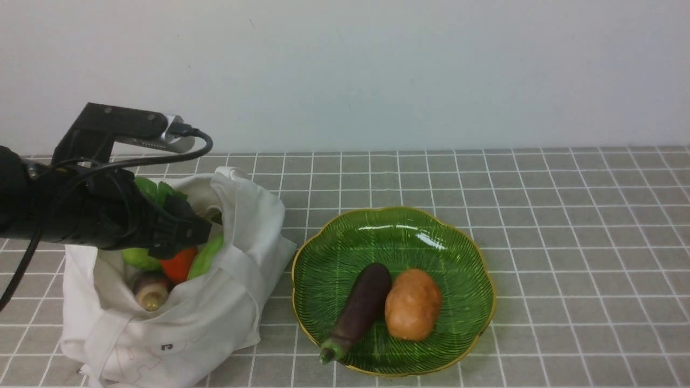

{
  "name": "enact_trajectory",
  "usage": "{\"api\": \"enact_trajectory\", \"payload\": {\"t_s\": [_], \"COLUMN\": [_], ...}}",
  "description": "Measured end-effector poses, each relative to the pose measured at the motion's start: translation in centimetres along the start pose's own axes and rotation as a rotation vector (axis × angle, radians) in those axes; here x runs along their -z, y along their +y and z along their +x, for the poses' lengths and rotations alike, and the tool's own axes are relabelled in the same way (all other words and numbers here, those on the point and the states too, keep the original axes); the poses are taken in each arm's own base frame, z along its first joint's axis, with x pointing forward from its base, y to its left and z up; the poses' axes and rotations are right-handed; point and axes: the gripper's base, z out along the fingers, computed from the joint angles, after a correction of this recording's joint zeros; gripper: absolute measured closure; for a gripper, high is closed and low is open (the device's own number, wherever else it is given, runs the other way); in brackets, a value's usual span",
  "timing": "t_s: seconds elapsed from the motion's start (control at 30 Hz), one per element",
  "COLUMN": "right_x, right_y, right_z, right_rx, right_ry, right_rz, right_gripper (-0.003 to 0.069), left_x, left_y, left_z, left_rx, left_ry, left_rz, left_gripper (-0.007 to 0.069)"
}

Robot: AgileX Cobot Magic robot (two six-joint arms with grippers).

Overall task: Take vegetables from bag on grey coffee tablecloth place on plate.
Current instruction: 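Reach into the cloth bag toward a vegetable inside it with the left gripper, then take the carrot out of the bag and place it on the plate with the left gripper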

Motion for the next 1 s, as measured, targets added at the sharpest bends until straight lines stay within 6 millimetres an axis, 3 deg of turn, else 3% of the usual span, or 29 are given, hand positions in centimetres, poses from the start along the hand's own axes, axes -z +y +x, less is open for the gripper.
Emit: {"api": "enact_trajectory", "payload": {"t_s": [0.17, 0.27, 0.33, 0.7, 0.73, 0.77, 0.8, 0.83, 0.87, 1.0], "right_x": [0.0, 0.0, 0.0, 0.0, 0.0, 0.0, 0.0, 0.0, 0.0, 0.0], "right_y": [0.0, 0.0, 0.0, 0.0, 0.0, 0.0, 0.0, 0.0, 0.0, 0.0], "right_z": [0.0, 0.0, 0.0, 0.0, 0.0, 0.0, 0.0, 0.0, 0.0, 0.0], "right_rx": [0.000, 0.000, 0.000, 0.000, 0.000, 0.000, 0.000, 0.000, 0.000, 0.000], "right_ry": [0.000, 0.000, 0.000, 0.000, 0.000, 0.000, 0.000, 0.000, 0.000, 0.000], "right_rz": [0.000, 0.000, 0.000, 0.000, 0.000, 0.000, 0.000, 0.000, 0.000, 0.000], "right_gripper": [0.0673, 0.0673, 0.0673, 0.0673, 0.0673, 0.0673, 0.0673, 0.0673, 0.0673, 0.0673], "left_x": [-0.6, -0.3, 0.3, 9.1, 11.0, 11.5, 13.3, 13.5, 15.3, 16.7], "left_y": [0.2, 0.1, -0.1, -3.3, -4.1, -4.3, -5.4, -5.5, -6.7, -8.8], "left_z": [-0.2, -0.4, -0.5, -2.4, -3.1, -3.3, -4.0, -4.1, -4.8, -5.9], "left_rx": [0.000, 0.000, -0.015, -0.154, -0.151, -0.148, -0.131, -0.129, -0.110, -0.172], "left_ry": [-0.021, -0.044, -0.060, -0.327, -0.395, -0.411, -0.478, -0.485, -0.554, -0.654], "left_rz": [0.008, 0.006, 0.004, -0.027, -0.001, 0.009, 0.065, 0.074, 0.165, 0.328], "left_gripper": [0.0128, 0.0391, 0.0493, 0.0503, 0.0503, 0.0503, 0.0503, 0.0503, 0.0503, 0.0503]}}
